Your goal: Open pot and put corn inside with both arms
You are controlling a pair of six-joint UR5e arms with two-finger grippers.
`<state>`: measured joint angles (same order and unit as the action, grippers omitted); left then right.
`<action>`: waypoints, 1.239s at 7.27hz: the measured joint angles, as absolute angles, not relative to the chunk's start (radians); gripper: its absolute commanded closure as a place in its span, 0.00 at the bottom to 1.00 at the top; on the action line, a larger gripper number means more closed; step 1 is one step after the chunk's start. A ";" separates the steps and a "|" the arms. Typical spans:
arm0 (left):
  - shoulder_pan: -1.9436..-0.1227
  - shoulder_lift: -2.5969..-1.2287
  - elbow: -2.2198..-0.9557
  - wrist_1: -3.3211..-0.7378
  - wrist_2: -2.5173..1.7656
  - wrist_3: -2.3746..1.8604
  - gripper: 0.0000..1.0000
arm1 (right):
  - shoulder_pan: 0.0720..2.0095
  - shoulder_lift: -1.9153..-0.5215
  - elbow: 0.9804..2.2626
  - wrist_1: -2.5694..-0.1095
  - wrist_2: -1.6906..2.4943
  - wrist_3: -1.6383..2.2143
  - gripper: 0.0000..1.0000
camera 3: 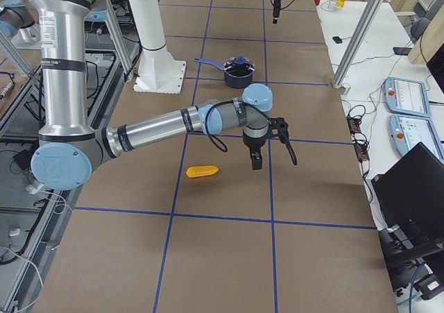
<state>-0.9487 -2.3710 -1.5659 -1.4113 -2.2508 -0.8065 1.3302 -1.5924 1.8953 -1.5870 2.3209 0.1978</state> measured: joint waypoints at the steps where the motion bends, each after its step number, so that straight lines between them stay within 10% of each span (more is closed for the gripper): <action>1: -0.919 -2.396 -1.563 -1.404 -2.244 -0.827 0.02 | 1.307 -1.599 1.896 -1.590 2.322 0.208 0.00; 9: -0.707 -2.557 -1.525 -1.283 -2.078 -0.854 0.02 | 1.048 -1.704 1.960 -1.588 2.270 0.254 0.01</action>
<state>-0.7072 -2.5572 -1.5254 -1.2833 -2.0783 -0.8543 1.0481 -1.7037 1.9596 -1.5881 2.2696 0.2535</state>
